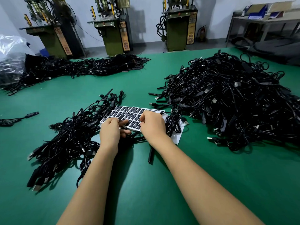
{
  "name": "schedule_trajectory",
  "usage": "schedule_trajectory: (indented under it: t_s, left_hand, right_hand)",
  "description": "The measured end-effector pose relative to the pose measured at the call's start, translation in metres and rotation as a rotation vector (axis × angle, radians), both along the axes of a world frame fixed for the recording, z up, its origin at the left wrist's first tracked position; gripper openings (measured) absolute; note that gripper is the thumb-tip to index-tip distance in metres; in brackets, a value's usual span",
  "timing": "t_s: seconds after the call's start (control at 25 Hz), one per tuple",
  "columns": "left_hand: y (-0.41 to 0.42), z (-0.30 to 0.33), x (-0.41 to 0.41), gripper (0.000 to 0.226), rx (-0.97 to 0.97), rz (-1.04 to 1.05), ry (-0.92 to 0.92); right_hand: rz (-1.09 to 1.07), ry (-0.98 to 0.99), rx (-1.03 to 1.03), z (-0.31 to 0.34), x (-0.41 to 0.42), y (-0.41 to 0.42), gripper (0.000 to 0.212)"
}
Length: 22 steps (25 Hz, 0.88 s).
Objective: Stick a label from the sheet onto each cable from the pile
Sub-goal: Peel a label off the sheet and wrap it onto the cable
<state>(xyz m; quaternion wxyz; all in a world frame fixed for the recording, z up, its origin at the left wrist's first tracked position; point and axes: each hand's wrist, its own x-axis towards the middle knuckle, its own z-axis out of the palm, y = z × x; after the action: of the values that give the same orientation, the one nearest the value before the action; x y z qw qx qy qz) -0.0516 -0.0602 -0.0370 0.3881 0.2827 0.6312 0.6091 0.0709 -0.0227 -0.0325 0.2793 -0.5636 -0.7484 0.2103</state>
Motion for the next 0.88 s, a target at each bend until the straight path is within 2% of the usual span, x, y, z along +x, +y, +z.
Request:
schedule_trajectory:
  t_s: [0.32, 0.88]
  left_hand:
    - [-0.0013, 0.002, 0.0012, 0.016, -0.002, 0.0, 0.001]
    - [-0.0024, 0.002, 0.0023, 0.02, -0.014, 0.0, 0.029]
  right_hand:
    - [0.023, 0.125, -0.03, -0.0072, 0.0053, 0.0036, 0.02]
    - [-0.002, 0.112, -0.062, 0.0002, 0.0028, 0.0043, 0.021]
